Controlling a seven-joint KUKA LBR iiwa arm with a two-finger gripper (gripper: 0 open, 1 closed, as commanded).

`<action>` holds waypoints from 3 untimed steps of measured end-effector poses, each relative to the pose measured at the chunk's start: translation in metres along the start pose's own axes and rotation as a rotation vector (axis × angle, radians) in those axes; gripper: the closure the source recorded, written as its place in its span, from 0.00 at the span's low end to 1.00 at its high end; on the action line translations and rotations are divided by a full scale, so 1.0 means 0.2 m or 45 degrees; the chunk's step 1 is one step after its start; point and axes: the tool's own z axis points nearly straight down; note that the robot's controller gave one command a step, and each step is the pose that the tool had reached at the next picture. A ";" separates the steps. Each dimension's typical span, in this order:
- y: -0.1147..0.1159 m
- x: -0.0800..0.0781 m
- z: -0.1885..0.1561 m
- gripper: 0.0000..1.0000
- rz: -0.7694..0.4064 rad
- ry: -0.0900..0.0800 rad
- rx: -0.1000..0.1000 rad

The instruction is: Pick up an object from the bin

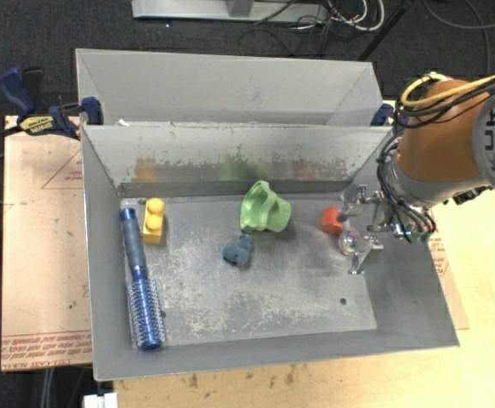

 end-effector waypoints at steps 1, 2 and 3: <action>-0.02 -0.34 0.30 0.00 -0.354 -0.014 0.002; -0.02 -0.34 0.29 1.00 -0.355 -0.015 0.003; -0.18 -0.01 -0.42 1.00 -0.547 -0.019 0.009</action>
Offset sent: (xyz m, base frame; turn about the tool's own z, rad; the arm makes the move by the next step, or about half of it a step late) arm 0.0665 -0.0048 -0.0596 -0.2800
